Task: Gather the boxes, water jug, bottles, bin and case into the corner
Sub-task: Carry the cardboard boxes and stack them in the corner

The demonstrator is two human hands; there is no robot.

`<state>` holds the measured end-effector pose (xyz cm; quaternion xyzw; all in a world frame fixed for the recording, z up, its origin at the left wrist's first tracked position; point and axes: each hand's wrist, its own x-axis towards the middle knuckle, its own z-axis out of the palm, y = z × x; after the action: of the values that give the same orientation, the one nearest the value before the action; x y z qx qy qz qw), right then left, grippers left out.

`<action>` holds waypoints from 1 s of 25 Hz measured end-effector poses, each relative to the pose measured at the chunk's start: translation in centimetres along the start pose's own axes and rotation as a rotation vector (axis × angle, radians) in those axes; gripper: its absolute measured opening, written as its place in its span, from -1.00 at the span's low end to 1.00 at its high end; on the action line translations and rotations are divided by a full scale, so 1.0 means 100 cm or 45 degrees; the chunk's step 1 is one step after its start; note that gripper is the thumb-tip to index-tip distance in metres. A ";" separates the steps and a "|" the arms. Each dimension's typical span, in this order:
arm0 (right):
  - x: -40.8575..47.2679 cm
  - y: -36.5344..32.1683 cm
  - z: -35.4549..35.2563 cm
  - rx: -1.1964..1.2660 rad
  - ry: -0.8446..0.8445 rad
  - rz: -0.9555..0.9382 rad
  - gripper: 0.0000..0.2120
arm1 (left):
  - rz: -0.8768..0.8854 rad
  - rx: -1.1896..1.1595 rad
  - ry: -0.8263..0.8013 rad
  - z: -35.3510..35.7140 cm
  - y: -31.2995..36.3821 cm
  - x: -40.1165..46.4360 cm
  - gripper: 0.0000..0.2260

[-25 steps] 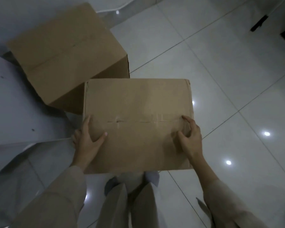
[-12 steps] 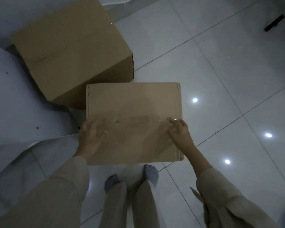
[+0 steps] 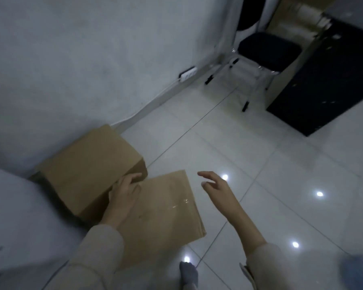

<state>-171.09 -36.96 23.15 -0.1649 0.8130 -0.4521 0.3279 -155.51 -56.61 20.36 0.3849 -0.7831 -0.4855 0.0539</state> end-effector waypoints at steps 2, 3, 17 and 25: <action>-0.046 -0.031 -0.042 0.015 0.194 -0.072 -0.73 | 0.146 -0.054 -0.040 -0.016 0.049 -0.015 -0.84; -0.070 -0.042 -0.058 0.018 0.282 -0.096 -0.74 | 0.236 -0.066 -0.074 -0.020 0.071 -0.026 -0.83; -0.456 0.008 -0.141 0.189 1.058 0.009 -0.70 | 1.295 0.249 -0.944 0.090 0.274 -0.289 -0.80; -0.781 0.090 -0.061 0.288 1.712 0.340 -0.74 | 1.639 0.122 -1.597 0.183 0.255 -0.591 -0.83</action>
<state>-117.98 15.76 47.89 0.2876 0.8009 -0.4939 -0.1788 -136.66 1.17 48.29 -0.4622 -0.7521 -0.4490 -0.1380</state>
